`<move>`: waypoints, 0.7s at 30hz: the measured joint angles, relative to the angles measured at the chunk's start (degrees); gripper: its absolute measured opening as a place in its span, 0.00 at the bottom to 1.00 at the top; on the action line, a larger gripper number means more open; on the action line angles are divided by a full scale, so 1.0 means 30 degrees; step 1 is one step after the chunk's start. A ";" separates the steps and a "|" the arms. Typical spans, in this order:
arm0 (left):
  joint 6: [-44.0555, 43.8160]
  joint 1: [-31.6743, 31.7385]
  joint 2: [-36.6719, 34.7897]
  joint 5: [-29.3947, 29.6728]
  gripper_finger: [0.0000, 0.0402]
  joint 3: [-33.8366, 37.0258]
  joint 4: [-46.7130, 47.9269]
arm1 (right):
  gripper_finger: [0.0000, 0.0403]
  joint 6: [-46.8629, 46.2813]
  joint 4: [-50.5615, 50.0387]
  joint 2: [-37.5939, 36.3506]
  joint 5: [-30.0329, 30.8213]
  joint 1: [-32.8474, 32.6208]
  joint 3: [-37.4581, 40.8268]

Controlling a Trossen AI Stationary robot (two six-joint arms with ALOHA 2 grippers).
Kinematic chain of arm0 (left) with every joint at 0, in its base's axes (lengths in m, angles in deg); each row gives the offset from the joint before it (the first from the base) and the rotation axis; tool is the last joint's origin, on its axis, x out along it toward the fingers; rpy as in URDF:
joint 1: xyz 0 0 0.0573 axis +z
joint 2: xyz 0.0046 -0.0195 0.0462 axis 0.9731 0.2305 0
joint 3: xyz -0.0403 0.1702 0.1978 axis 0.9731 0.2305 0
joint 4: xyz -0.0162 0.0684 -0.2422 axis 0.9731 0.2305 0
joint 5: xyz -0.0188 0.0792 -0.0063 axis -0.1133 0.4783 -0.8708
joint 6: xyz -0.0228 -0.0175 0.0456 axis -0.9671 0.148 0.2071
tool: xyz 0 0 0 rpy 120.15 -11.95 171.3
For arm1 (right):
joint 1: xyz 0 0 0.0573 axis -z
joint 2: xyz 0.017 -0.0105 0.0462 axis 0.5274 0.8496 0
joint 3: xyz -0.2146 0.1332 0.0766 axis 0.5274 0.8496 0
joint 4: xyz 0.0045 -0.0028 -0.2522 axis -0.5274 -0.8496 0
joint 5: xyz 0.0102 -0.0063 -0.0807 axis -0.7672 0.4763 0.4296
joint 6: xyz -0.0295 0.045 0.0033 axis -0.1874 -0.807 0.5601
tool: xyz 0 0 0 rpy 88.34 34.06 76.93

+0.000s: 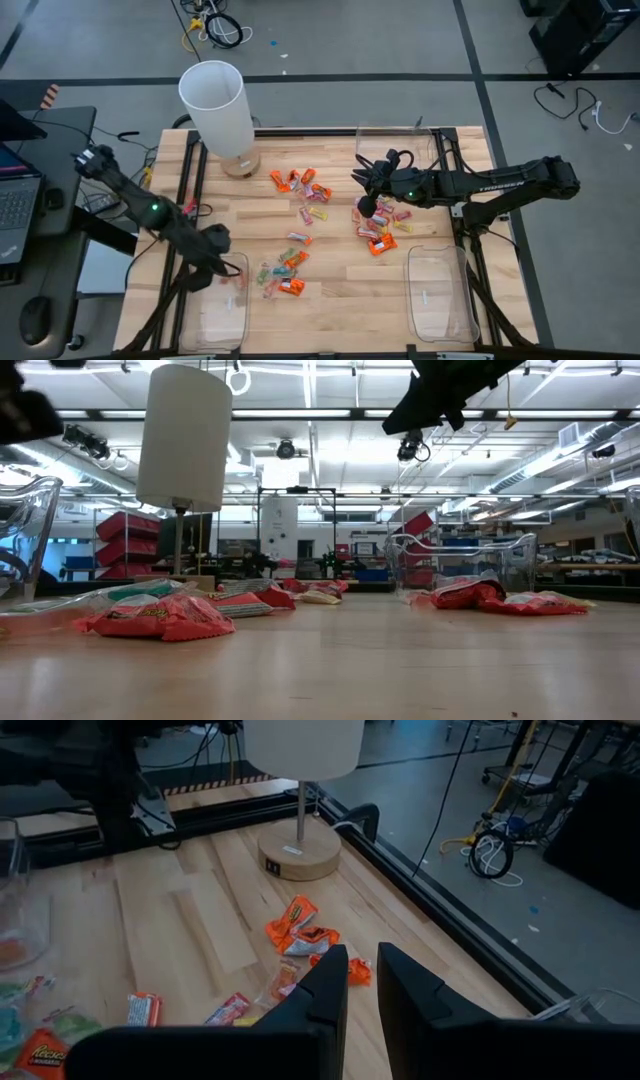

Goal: Sort candy
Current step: Put the orange gummy into the bottom left transparent bin

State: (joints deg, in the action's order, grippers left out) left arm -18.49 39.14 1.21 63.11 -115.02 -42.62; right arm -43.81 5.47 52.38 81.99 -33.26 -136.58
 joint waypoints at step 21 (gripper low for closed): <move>-0.3263 -0.0548 0.2872 0.0798 0.09 0.0000 0.0526 | 0.11 -0.0007 0.0007 0.0000 -0.0007 0.0000 0.0000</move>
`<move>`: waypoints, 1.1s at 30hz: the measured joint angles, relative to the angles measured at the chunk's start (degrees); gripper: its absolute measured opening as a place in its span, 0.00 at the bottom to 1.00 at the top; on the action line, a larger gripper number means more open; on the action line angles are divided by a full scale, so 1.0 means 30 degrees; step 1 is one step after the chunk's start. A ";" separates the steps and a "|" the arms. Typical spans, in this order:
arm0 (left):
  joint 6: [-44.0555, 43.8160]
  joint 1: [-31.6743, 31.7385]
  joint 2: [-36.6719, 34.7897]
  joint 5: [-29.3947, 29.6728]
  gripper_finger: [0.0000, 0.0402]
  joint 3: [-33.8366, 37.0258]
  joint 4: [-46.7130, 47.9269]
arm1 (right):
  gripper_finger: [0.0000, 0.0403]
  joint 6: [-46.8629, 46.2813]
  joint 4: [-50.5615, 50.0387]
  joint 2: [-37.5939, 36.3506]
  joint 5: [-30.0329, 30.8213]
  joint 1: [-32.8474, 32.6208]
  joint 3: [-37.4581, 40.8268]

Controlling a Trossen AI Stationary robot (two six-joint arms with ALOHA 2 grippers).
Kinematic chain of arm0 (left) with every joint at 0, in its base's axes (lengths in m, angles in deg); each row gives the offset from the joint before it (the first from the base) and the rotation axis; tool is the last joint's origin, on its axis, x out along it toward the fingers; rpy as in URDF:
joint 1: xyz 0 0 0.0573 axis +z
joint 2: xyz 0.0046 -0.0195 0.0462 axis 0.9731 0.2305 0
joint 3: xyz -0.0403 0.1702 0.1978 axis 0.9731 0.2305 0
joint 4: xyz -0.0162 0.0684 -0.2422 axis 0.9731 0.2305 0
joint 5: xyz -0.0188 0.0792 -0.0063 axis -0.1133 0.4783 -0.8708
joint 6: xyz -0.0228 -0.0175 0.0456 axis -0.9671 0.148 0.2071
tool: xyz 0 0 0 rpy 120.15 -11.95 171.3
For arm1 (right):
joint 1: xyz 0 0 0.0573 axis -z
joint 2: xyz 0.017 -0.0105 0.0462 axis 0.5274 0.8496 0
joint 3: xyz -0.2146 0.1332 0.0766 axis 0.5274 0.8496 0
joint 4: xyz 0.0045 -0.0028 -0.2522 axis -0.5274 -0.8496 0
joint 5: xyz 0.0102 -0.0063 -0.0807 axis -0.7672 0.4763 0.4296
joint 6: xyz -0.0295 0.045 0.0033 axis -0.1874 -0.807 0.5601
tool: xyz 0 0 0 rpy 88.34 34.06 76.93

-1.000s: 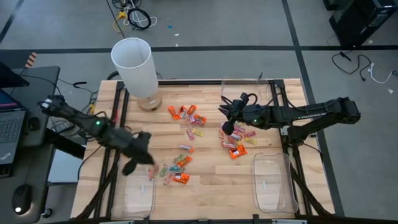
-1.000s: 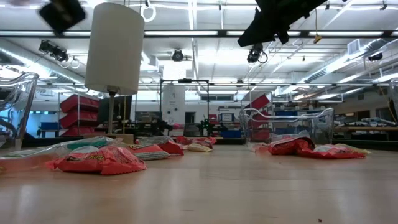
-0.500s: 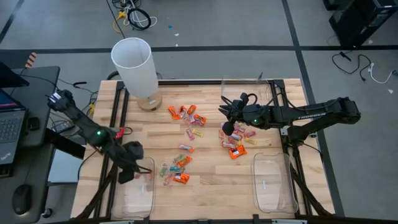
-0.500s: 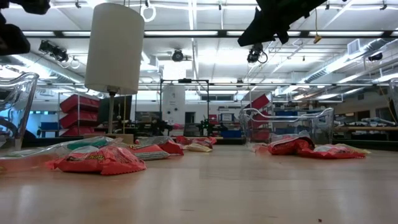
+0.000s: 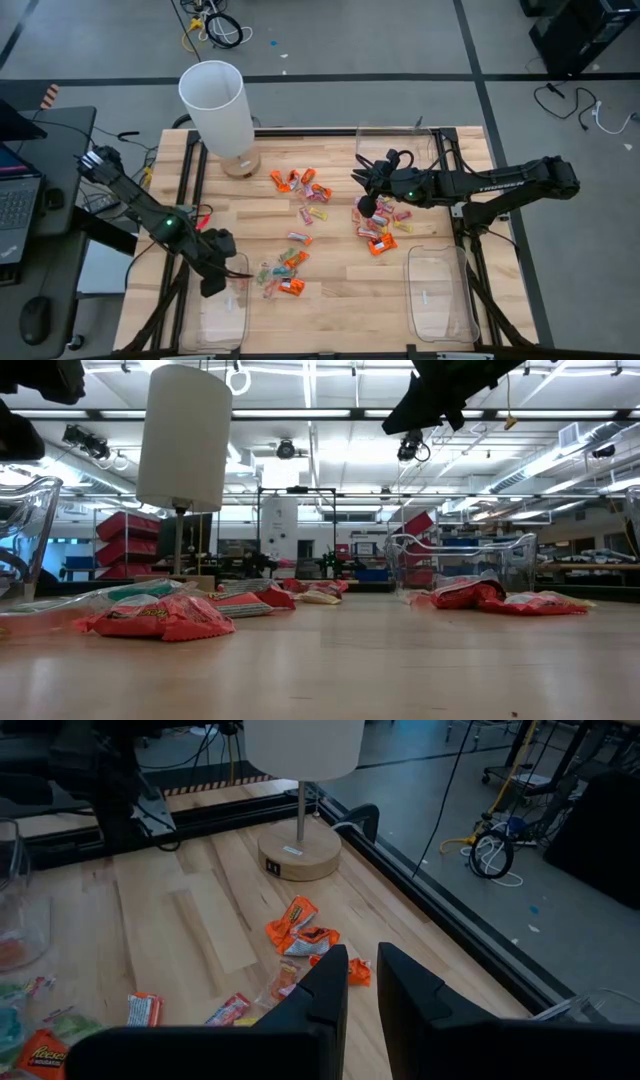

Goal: Sort candy
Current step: Put the orange gummy into the bottom left transparent bin, then put the blue gummy into the bottom left transparent bin

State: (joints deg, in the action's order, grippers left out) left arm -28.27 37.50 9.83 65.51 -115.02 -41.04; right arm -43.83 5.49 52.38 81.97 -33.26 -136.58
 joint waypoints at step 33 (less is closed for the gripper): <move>0.6313 0.0781 0.0051 0.5483 0.29 0.0000 -0.5579 | 0.11 0.0525 0.0827 0.0000 -0.2572 -0.1045 0.0000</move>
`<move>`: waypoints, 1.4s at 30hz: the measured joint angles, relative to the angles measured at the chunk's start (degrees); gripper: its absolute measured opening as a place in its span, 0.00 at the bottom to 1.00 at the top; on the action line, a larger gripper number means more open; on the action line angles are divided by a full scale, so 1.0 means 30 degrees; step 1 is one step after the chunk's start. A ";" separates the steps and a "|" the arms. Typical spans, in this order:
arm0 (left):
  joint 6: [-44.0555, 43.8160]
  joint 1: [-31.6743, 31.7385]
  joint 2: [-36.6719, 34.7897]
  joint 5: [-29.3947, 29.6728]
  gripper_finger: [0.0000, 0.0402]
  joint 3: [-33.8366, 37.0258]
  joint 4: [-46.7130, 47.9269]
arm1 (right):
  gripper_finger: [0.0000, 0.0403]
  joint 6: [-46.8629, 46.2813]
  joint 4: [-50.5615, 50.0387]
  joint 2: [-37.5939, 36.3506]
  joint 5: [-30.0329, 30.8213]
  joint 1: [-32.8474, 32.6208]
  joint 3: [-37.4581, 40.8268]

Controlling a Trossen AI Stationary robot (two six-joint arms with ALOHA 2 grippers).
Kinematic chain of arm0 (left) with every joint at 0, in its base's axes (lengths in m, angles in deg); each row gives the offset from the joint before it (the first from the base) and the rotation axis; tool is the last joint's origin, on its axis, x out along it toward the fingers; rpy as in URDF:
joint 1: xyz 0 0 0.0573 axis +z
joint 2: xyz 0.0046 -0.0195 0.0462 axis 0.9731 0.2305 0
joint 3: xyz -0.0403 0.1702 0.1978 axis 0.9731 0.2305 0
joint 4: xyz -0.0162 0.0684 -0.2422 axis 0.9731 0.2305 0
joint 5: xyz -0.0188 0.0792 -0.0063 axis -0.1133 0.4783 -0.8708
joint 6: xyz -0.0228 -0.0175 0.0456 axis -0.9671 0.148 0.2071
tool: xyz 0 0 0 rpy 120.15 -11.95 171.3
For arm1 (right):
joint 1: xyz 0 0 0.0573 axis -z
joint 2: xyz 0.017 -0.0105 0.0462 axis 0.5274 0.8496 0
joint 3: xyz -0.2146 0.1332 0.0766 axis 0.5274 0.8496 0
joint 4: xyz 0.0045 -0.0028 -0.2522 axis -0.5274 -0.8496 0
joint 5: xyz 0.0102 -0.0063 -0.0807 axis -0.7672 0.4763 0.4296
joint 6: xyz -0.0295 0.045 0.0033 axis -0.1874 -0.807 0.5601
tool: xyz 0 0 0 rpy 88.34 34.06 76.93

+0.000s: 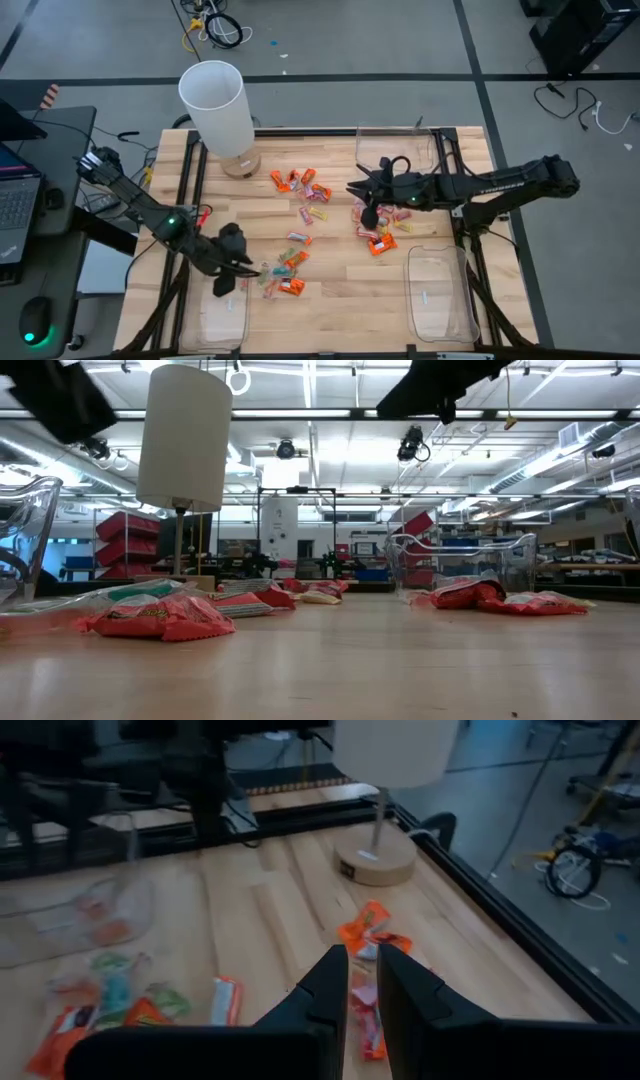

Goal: Sort candy
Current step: Put the blue gummy into the bottom left transparent bin

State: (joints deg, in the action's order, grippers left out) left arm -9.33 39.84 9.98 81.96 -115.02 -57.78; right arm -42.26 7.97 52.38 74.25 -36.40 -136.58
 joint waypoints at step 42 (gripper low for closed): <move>1.0524 0.4656 0.2377 0.4560 0.29 0.0000 -0.2051 | 0.11 0.1224 0.8483 0.8461 -0.1421 -0.0107 -0.1865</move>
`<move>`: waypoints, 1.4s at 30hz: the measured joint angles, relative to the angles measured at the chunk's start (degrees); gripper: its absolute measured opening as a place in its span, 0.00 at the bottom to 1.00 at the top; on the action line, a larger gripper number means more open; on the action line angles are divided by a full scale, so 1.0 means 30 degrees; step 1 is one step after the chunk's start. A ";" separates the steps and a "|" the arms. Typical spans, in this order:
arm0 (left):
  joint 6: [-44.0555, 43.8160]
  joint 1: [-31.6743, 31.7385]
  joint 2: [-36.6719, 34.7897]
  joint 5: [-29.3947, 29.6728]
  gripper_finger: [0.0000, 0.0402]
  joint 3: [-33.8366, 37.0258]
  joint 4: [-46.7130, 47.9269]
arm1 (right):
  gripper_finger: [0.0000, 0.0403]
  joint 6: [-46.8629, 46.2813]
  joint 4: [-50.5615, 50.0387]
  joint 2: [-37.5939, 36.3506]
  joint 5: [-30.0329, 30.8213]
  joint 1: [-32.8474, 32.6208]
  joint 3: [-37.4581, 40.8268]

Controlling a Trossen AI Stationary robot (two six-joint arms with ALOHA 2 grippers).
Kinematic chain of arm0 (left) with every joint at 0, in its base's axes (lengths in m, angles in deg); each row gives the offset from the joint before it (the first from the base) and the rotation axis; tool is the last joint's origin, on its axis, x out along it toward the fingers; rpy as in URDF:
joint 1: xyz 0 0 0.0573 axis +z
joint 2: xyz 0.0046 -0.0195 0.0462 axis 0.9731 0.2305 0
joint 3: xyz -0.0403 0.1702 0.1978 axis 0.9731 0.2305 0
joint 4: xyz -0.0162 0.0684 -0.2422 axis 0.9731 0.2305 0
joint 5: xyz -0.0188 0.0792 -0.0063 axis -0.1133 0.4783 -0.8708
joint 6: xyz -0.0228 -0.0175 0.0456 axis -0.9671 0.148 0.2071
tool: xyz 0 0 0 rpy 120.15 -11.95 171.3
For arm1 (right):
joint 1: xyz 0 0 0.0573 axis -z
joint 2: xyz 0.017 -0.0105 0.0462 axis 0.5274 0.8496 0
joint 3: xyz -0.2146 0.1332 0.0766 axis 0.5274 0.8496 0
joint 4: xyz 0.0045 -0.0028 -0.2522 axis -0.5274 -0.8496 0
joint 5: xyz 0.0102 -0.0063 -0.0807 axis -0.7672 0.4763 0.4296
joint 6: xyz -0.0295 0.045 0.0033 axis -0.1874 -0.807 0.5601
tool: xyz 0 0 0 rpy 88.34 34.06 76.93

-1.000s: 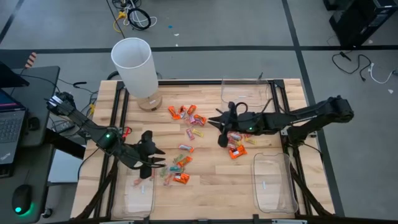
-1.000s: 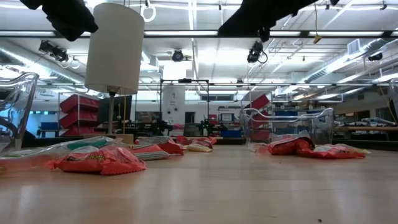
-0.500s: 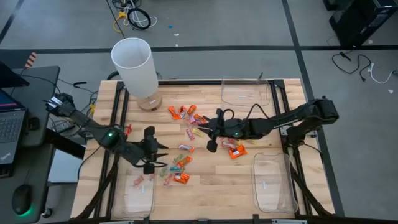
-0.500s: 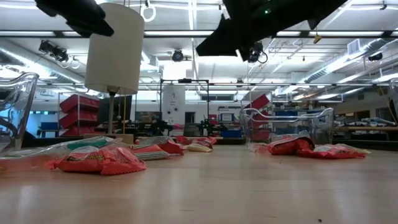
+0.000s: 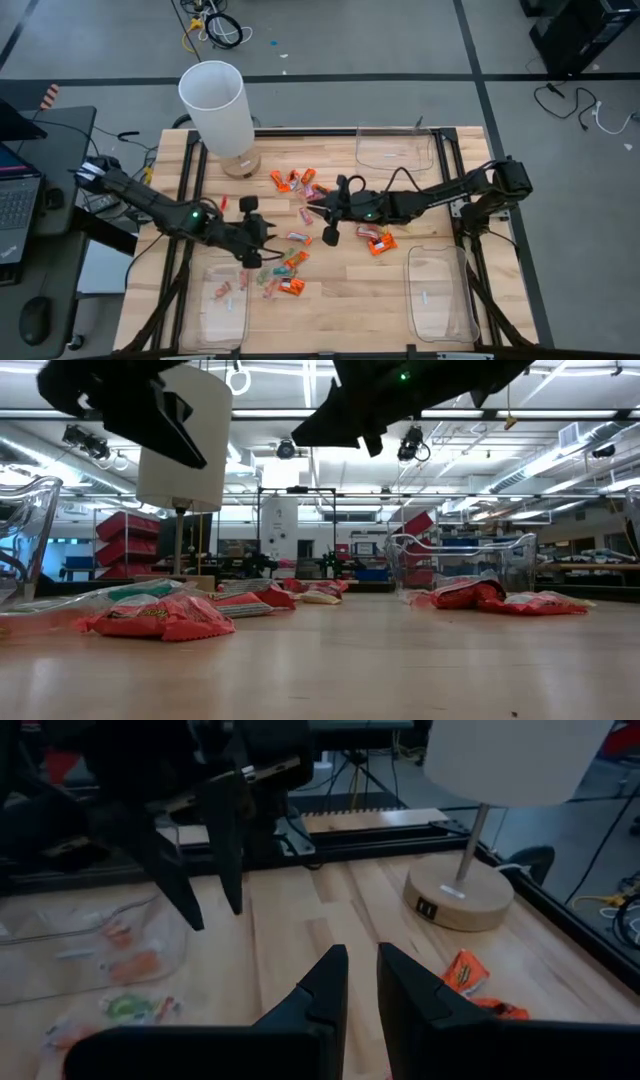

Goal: Sort candy
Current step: Put the blue gummy into the bottom left transparent bin

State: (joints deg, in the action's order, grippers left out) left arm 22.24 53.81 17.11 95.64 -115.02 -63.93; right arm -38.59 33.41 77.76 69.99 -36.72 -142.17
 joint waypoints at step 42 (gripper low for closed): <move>-0.0526 0.0209 0.0275 -0.5834 0.29 0.0925 -0.1035 | 0.11 0.1620 0.6531 0.6657 -0.3701 -0.2214 -0.0529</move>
State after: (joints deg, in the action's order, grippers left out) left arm 20.66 54.44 17.94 78.13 -112.25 -67.03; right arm -33.73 53.01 97.73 58.89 -43.36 -143.76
